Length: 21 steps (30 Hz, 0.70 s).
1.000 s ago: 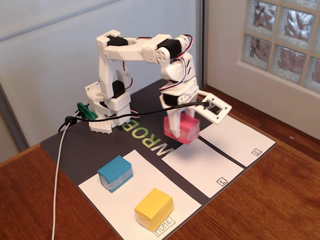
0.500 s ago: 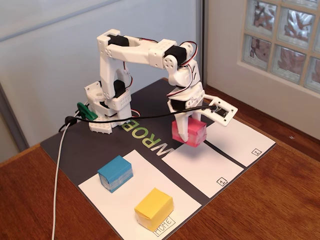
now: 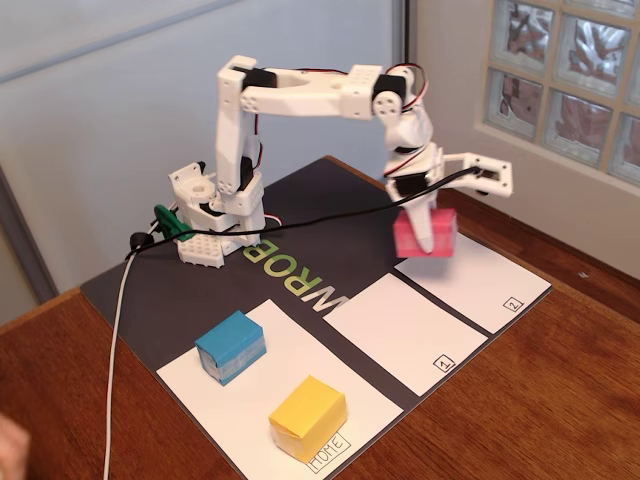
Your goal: Move box red to zone 2
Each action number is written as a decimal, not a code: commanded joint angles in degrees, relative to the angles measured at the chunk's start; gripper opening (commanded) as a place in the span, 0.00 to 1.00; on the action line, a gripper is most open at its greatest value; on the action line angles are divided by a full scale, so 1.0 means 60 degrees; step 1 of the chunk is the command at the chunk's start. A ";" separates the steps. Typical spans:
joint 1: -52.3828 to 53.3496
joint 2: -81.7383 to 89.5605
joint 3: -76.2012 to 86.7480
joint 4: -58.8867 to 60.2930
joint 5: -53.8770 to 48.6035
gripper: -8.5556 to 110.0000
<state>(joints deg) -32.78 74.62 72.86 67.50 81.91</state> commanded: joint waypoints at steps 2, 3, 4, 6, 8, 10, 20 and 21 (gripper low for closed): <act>-0.0645 -0.0938 -0.1846 -0.0117 0.0029 0.07; -0.0747 -0.1289 -0.2256 -0.0044 0.0103 0.07; -0.0835 -0.1567 -0.2593 -0.0029 0.0176 0.07; -0.0952 -0.2109 -0.3120 -0.0029 0.0439 0.07; -0.0996 -0.2534 -0.3516 -0.0029 0.0703 0.07; -0.1011 -0.2842 -0.3750 -0.0029 0.0923 0.07; -0.0630 -0.3589 -0.3867 -0.0146 0.1538 0.07; -0.0586 -0.3735 -0.3926 -0.0146 0.1685 0.07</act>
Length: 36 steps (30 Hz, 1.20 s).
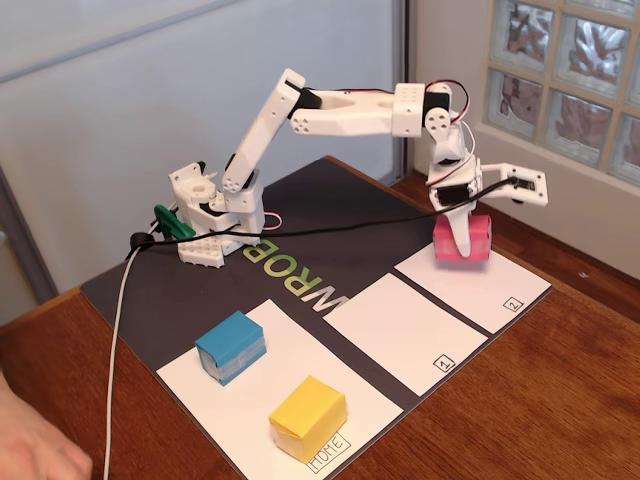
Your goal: Move box red to zone 2
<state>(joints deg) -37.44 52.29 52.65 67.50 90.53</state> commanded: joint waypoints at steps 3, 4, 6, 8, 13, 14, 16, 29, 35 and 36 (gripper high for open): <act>0.0293 -0.0308 -0.0674 -0.0278 0.0542 0.07; 0.0308 -0.0396 -0.0732 -0.0352 0.0586 0.07; 0.0337 -0.0615 -0.1011 -0.0366 0.0601 0.07; 0.0337 -0.0806 -0.1260 -0.0366 0.0527 0.07; 0.0234 -0.1157 -0.1758 -0.0293 0.0439 0.08; 0.0205 -0.1201 -0.1846 -0.0278 0.0425 0.09; 0.0146 -0.1260 -0.1934 -0.0278 0.0396 0.18; 0.0000 -0.1025 -0.1963 -0.0044 0.0249 0.38; 0.0000 -0.0747 -0.1963 0.0103 0.0205 0.39; 0.0000 -0.0615 -0.1963 0.0132 0.0190 0.39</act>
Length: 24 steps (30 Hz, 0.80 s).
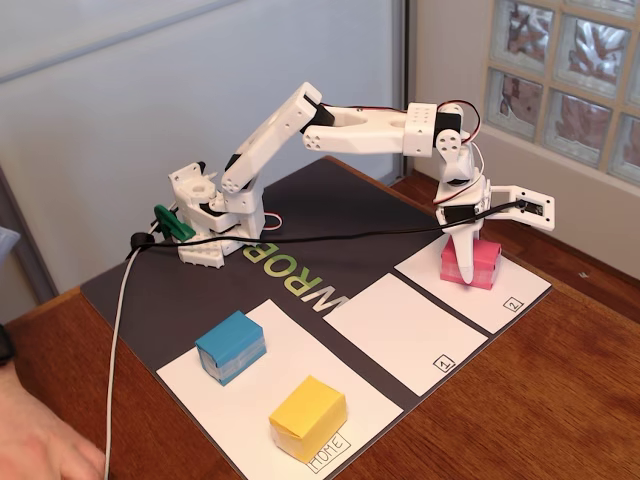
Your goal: Move box red to zone 2
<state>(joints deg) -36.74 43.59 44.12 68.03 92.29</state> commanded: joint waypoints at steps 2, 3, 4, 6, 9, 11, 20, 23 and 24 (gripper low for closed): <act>-0.0132 0.1187 -0.0542 0.0161 -0.0132 0.40; -0.0132 0.1392 -0.0542 0.0264 -0.0132 0.42; -0.0146 0.1626 -0.0542 0.0396 -0.0132 0.42; -0.0190 0.2124 -0.0542 0.0674 -0.0146 0.42; -0.0293 0.2871 -0.0542 0.1069 -0.0146 0.42; -0.0352 0.3384 -0.0542 0.1362 -0.0117 0.41; -0.0381 0.5713 -0.0483 0.3911 0.0146 0.11; -0.0220 0.6387 -0.0396 0.4775 0.0278 0.07; -0.0132 0.6577 -0.0396 0.5068 0.0337 0.07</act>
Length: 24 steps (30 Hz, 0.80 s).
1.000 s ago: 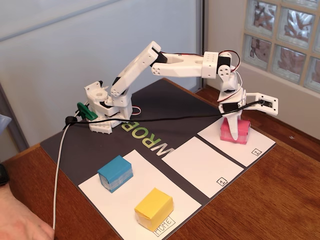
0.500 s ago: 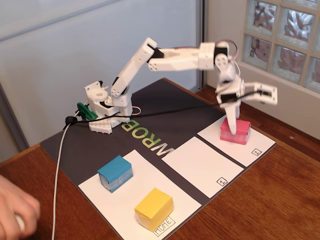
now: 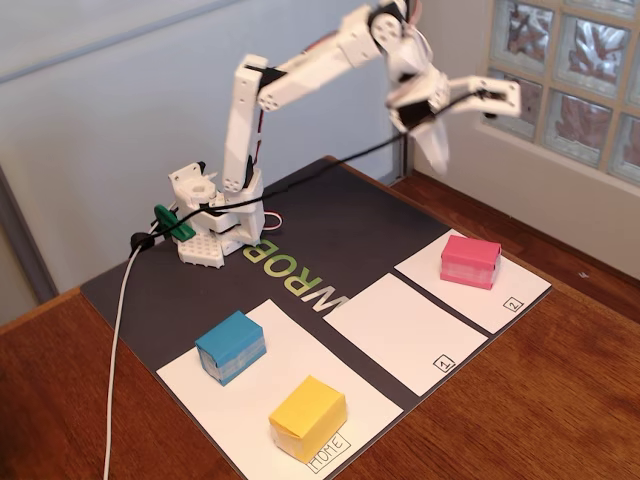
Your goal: Move box red to zone 2
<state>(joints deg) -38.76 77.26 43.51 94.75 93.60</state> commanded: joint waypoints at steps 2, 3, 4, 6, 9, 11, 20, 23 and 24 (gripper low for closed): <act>0.0381 0.1348 -0.0264 0.1216 0.0249 0.07; 0.0498 0.1597 -0.0132 0.1436 0.0278 0.07; 0.0630 0.1948 0.0176 0.1509 0.0308 0.07; 0.0952 0.2856 0.1099 0.1509 0.0425 0.07; 0.1597 0.4556 0.2900 0.1421 0.0454 0.07; 0.2124 0.5859 0.4395 0.1230 0.0454 0.07; 0.4790 1.1338 1.1470 -0.0615 -0.0029 0.07; 0.5391 1.2451 1.3037 -0.1201 -0.0264 0.07; 0.5581 1.2788 1.3564 -0.1377 -0.0308 0.07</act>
<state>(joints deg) -8.17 148.54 117.33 89.38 92.81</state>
